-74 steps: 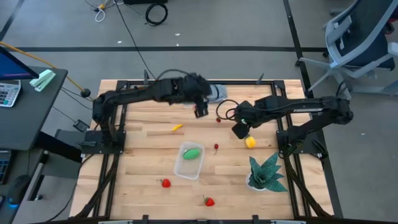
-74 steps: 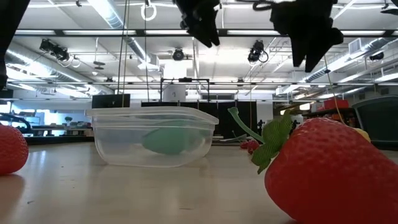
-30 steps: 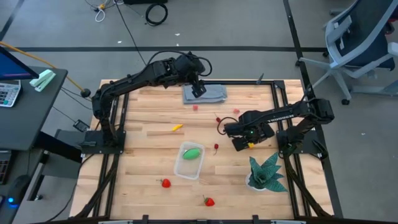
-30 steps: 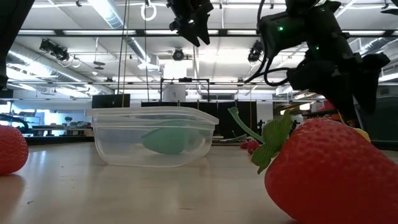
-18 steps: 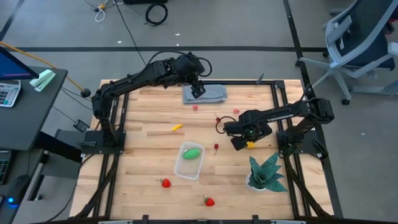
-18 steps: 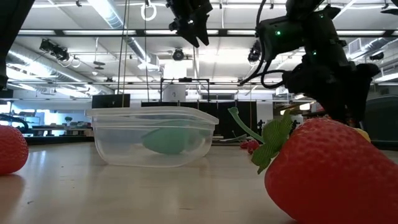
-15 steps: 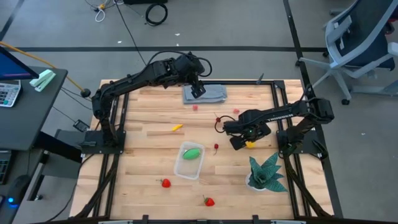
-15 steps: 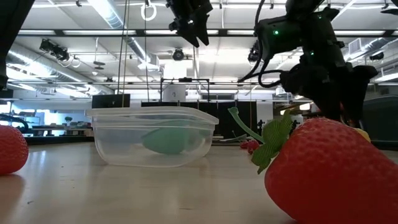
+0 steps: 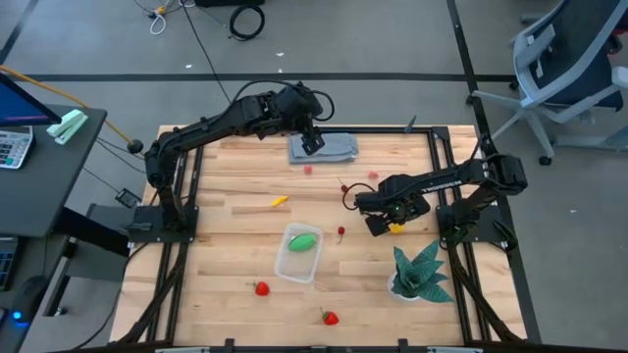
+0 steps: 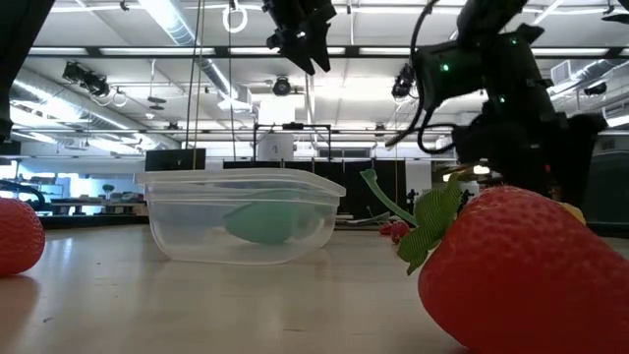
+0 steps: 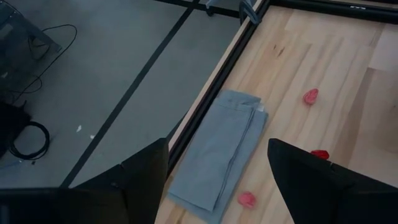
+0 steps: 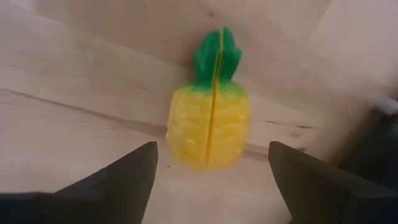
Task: Pick and placing Produce into tupperware
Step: Put the pineapple into the transparent bin
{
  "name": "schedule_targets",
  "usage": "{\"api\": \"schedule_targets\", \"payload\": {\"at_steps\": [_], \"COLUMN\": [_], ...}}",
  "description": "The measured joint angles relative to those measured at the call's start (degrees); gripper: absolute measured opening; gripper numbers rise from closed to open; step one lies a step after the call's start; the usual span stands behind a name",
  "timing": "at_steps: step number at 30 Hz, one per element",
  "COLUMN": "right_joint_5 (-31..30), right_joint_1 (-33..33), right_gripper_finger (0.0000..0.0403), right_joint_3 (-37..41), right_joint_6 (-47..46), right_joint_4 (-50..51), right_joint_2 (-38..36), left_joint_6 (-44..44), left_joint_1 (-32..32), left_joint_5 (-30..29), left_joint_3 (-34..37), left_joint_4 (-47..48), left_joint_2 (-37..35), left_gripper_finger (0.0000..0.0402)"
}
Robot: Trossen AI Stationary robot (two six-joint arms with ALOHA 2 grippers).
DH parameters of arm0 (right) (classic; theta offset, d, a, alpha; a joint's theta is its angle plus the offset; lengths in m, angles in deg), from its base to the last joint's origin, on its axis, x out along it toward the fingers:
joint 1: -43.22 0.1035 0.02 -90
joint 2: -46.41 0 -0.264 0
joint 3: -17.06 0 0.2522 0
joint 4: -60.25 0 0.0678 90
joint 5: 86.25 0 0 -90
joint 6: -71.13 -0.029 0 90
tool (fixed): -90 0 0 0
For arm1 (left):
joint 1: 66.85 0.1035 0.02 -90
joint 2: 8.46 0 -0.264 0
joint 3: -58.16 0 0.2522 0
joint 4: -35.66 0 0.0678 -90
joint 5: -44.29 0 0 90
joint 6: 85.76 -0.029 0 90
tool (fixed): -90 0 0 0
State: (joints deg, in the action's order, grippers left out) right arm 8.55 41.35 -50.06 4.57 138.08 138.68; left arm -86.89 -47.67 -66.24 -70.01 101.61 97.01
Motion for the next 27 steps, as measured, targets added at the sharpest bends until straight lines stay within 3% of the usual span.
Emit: {"api": "schedule_targets", "payload": {"at_steps": [6,19,27], "right_joint_5": [0.4,-2.2,-0.4], "right_joint_1": [-0.9,-2.3,-2.6], "right_gripper_finger": [0.0316,0.0316,0.0306], "right_joint_3": [4.9,5.1,7.4], "right_joint_6": [-0.8,3.2,1.2], "right_joint_4": [-5.9,-10.1,-11.4], "right_joint_2": [0.0,0.0,0.0], "left_joint_6": [0.0,-0.1,0.1], "left_joint_1": [0.0,0.0,0.0], "left_joint_5": [0.0,0.0,0.0], "left_joint_3": [0.0,0.0,0.0], "left_joint_4": [0.0,0.0,0.0], "left_joint_2": [0.0,0.0,0.0], "left_gripper_finger": [0.0281,0.0281,0.0281]}}
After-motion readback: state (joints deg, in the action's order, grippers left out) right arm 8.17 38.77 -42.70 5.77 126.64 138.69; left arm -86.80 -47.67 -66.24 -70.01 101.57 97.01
